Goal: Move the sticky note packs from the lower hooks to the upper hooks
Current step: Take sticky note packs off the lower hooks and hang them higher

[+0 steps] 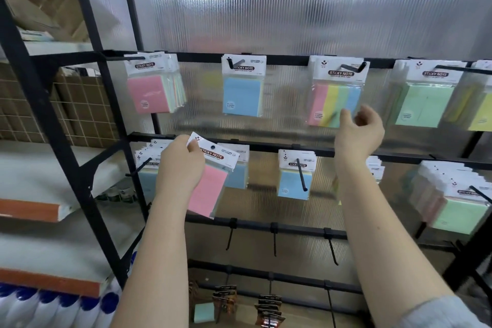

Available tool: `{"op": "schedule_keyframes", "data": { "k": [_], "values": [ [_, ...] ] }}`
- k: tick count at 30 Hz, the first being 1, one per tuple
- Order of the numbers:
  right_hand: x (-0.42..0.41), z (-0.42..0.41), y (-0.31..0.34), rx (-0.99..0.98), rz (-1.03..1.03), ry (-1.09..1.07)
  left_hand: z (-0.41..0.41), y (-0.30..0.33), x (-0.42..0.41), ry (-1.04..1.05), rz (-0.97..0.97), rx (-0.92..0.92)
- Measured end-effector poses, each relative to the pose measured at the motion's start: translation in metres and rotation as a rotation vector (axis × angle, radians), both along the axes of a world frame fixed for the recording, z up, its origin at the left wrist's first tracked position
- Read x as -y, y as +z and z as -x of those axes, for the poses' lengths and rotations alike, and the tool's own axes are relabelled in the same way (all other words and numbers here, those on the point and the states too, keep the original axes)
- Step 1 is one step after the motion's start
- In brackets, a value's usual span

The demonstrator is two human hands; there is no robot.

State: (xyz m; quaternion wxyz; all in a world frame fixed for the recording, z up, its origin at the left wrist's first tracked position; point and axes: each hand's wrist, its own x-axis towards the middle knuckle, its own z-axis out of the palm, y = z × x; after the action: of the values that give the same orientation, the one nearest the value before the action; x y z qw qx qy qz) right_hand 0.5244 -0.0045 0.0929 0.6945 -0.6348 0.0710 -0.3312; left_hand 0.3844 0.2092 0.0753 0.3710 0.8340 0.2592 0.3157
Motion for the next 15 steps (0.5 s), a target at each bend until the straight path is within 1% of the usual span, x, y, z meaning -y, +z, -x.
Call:
{"op": "schedule_keyframes", "data": {
  "k": [3,7,10,12,15],
  "values": [
    [-0.007,0.012,-0.018,-0.023,-0.026,-0.026,0.004,0.002,-0.012,0.005,-0.017,0.016],
    [-0.028,0.031,-0.032,-0.026,0.028,-0.030,0.013,0.006,-0.034,0.019,-0.028,0.072],
    [-0.054,0.049,-0.037,0.025,0.131,-0.021,0.023,0.012,-0.056,0.012,-0.008,0.135],
    [-0.074,0.058,-0.042,0.051,0.193,-0.001,0.030,0.015,-0.072,0.017,-0.034,0.177],
    [-0.104,0.068,-0.051,0.030,0.301,0.076,0.040,0.022,-0.095,-0.004,-0.057,0.235]
  ]
}}
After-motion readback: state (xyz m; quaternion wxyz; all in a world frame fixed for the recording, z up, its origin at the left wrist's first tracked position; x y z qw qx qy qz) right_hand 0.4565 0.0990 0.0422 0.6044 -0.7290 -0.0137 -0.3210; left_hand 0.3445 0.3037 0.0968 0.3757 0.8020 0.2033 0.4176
